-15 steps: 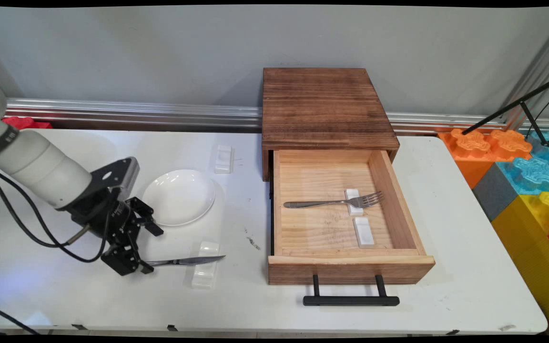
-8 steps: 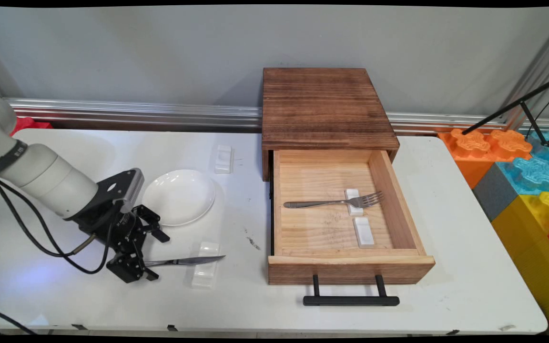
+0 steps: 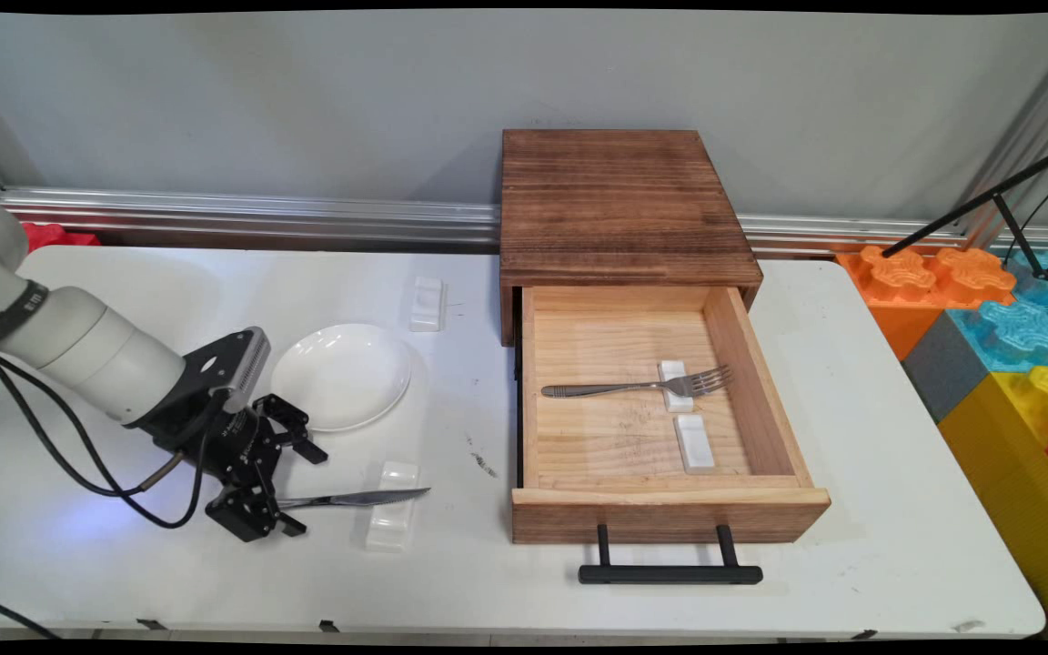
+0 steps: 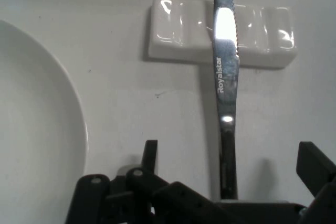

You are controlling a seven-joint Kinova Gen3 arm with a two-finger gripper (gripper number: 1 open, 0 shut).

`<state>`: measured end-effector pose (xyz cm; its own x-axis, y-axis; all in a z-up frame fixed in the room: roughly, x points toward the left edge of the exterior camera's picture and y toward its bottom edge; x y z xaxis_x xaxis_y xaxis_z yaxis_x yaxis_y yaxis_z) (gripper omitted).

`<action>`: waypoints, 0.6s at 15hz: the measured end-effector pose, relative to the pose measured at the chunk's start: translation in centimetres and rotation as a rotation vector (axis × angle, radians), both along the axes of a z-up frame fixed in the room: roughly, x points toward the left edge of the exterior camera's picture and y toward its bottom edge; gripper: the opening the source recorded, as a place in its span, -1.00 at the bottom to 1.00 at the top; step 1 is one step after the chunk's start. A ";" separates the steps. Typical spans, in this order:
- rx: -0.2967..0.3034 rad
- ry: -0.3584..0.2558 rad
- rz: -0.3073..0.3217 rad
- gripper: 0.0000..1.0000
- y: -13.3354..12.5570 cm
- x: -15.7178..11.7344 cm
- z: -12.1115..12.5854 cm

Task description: Pick up the knife from the right of the white plate

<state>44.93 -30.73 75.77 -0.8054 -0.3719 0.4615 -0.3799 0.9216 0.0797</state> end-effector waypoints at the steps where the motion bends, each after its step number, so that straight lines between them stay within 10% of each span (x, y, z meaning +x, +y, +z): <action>1: -0.004 0.004 -0.002 1.00 0.0 0.1 -0.2; 9: -0.023 0.029 -0.015 1.00 -0.1 0.2 -1.1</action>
<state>45.13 -30.81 74.68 -0.7969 -0.3486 0.4933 -0.3635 0.9290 0.0692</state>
